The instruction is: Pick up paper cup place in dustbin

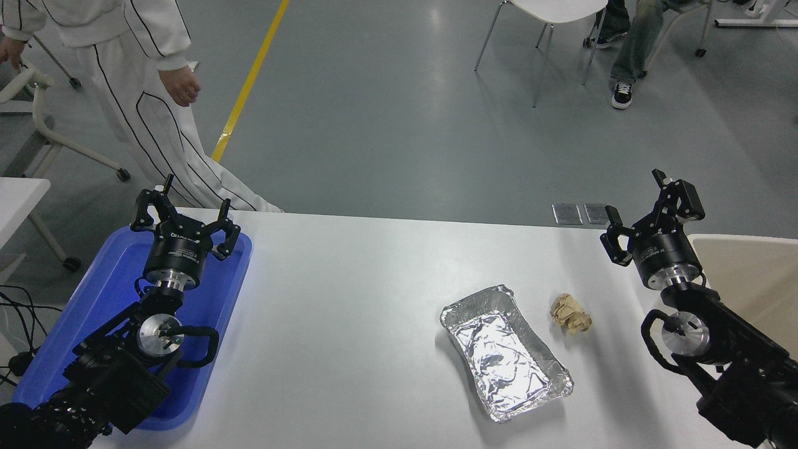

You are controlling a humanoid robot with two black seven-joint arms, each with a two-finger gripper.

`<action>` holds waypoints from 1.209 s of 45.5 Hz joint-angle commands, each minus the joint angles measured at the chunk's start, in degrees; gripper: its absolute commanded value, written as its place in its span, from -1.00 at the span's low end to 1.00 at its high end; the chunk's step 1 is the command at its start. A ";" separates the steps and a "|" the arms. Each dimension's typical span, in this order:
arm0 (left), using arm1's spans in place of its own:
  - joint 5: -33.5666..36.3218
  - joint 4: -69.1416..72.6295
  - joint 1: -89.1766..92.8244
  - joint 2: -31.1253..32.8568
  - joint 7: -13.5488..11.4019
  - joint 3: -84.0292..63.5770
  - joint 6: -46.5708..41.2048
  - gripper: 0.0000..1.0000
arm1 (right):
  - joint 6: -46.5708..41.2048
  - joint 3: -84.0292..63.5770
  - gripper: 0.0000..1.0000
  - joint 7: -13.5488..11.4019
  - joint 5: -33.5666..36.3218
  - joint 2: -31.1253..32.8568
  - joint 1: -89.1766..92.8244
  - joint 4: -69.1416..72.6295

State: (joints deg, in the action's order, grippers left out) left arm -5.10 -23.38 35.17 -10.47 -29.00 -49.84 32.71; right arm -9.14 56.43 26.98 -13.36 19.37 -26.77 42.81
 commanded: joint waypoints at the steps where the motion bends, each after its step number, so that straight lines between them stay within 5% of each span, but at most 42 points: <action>1: 0.00 0.00 -0.01 0.01 0.00 0.00 -0.02 1.00 | 0.00 0.00 1.00 0.00 0.08 0.06 0.05 -0.01; 55: 0.00 0.00 -0.01 0.01 0.00 0.00 -0.02 1.00 | 0.18 0.00 1.00 -0.18 0.08 2.16 -0.04 0.17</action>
State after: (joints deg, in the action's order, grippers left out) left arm -5.11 -23.38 35.15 -10.47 -29.00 -49.84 32.72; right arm -8.94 56.49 26.86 -13.32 20.78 -27.19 42.68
